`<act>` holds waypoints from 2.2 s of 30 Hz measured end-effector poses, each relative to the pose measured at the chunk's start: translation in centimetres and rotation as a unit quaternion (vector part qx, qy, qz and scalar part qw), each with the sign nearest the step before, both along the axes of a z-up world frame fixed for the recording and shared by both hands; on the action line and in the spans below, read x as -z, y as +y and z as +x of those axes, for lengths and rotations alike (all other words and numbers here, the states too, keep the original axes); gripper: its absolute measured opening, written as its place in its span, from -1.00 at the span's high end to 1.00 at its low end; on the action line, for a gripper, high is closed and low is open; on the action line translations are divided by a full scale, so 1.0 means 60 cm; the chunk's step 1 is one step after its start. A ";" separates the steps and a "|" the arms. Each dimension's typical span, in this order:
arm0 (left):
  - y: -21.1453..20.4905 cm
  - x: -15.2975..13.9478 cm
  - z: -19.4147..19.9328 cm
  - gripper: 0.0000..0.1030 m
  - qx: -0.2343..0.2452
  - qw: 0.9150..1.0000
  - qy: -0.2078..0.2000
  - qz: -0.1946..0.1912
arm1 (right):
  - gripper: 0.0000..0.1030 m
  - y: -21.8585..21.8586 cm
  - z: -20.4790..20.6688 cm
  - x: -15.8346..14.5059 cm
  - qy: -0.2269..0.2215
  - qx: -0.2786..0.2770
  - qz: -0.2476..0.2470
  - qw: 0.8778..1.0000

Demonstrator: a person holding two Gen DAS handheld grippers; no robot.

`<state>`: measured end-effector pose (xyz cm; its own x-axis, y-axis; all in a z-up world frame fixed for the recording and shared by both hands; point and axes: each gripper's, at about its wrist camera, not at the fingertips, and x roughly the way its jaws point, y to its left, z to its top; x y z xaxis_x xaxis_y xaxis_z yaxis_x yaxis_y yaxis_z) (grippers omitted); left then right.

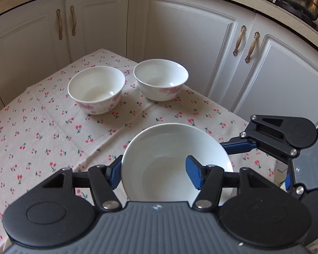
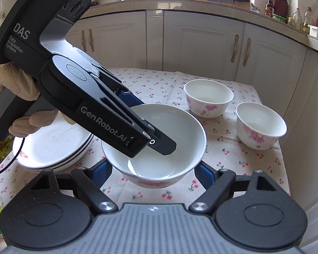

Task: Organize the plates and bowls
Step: 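Lift the bowl with the left gripper and carry it toward the plate stack, then set the bowl down beside the plate stack and open the left gripper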

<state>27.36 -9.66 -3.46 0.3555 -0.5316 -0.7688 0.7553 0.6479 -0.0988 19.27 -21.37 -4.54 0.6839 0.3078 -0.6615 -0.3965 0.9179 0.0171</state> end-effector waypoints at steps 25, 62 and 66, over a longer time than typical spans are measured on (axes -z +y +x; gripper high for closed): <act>0.008 0.044 -0.077 -0.20 0.010 0.999 0.032 0.007 | -0.71 -0.004 -0.067 0.025 0.054 -0.033 -0.005 0.998; 0.020 -0.002 -0.070 -0.79 0.013 0.999 -0.018 -0.023 | -1.00 -0.058 -0.063 0.013 0.037 -0.024 0.050 0.998; 0.009 -0.026 -0.057 -0.82 0.011 0.999 -0.026 -0.028 | -1.00 -0.086 -0.056 0.004 0.015 0.002 0.038 0.999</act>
<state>23.92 -9.14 -1.93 0.3825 -0.5810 -0.7184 0.7740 0.6261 -0.0943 15.88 -26.51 -4.75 0.6654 0.3554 -0.6565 -0.3908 0.9151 0.0993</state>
